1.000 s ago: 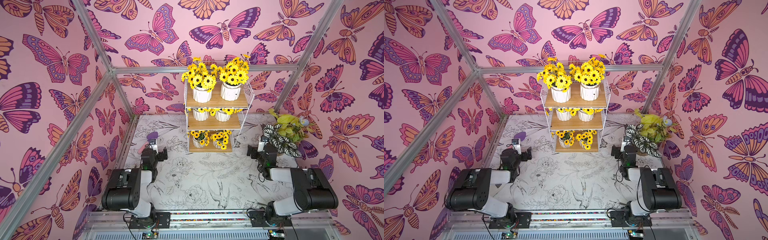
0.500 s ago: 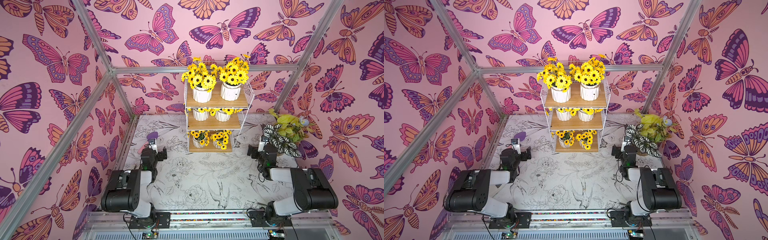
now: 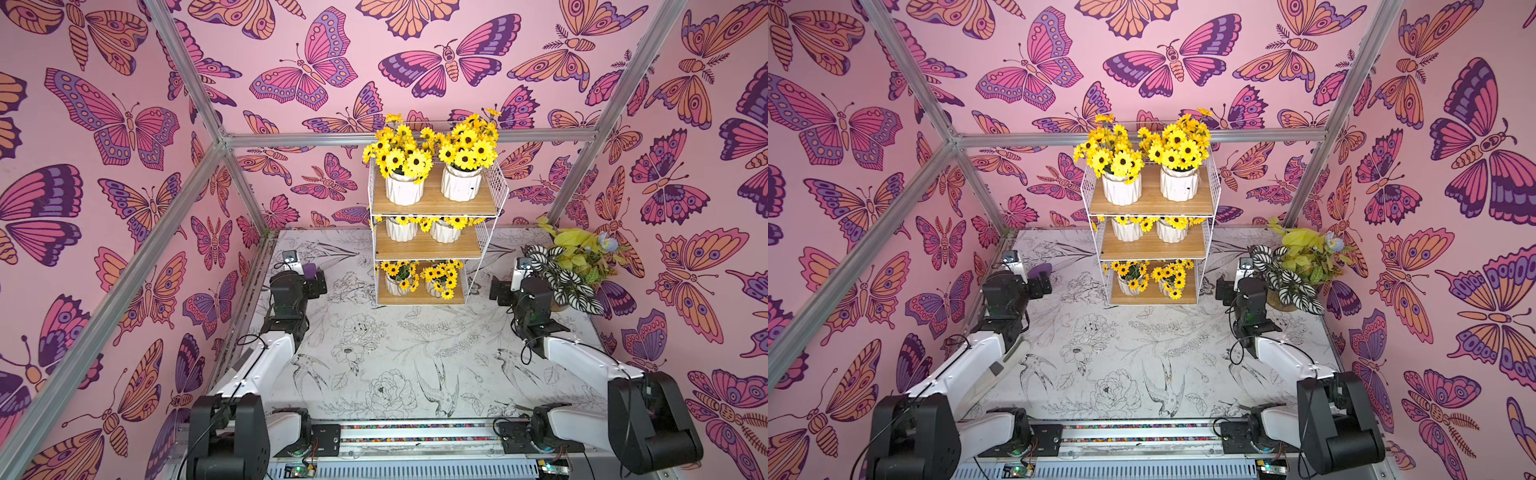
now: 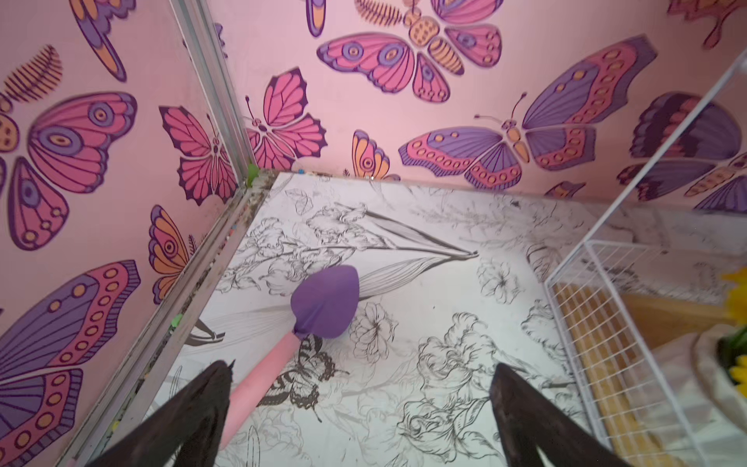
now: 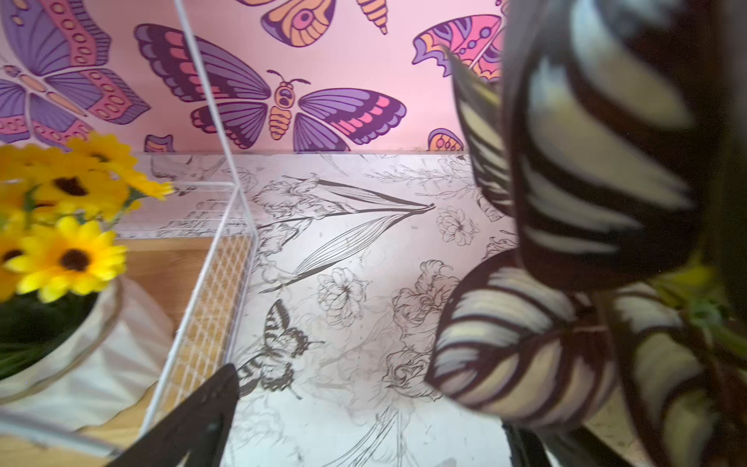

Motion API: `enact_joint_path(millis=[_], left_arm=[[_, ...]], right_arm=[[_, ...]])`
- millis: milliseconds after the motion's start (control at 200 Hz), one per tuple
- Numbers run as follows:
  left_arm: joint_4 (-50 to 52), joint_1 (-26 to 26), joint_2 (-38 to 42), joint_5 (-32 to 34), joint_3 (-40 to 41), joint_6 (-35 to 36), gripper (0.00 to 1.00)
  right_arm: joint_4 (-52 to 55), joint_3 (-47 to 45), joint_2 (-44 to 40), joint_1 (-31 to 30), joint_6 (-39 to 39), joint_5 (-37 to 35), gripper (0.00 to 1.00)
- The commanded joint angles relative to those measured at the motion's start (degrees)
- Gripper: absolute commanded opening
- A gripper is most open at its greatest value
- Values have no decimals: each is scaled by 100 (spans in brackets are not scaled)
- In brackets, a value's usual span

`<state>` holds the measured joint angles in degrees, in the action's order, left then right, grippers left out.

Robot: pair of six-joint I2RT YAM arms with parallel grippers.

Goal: Take the sunflower pots off the shelves
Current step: Pick up the sunflower pot from the shelf.

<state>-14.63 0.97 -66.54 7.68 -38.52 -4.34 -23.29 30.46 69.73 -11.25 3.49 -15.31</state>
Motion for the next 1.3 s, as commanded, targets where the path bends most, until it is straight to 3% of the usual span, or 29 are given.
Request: enact_joint_path(millis=[0, 220, 541, 681, 836, 1056, 1202, 1297], left_arm=[[1095, 172, 498, 188, -156, -472, 100], [2274, 384, 1417, -432, -577, -758, 100], [3371, 837, 2444, -1281, -1284, -1059, 100], [4072, 1091, 2148, -1621, -2129, -1263, 100], [4205, 1469, 1832, -2127, -2886, -1412, 100], [4388, 2635, 1319, -1324, -3721, -1431, 100], [4338, 3115, 812, -1653, -4217, -981, 100], [4298, 3347, 438, -1426, -4668, -854, 100]], right_arm=[[621, 219, -466, -205, 299, -70, 99], [1492, 466, -1163, -747, 494, 481, 99], [2918, 1036, -2311, -1607, 506, 740, 99], [3374, 1445, -2526, -1783, 497, 969, 99], [3832, 2071, -2500, -1829, 623, 1119, 99], [4024, 2770, -2259, -1855, 691, 1419, 99], [4204, 3328, -1895, -1933, 576, 1529, 99], [4349, 3668, -1682, -1993, 498, 1450, 99]])
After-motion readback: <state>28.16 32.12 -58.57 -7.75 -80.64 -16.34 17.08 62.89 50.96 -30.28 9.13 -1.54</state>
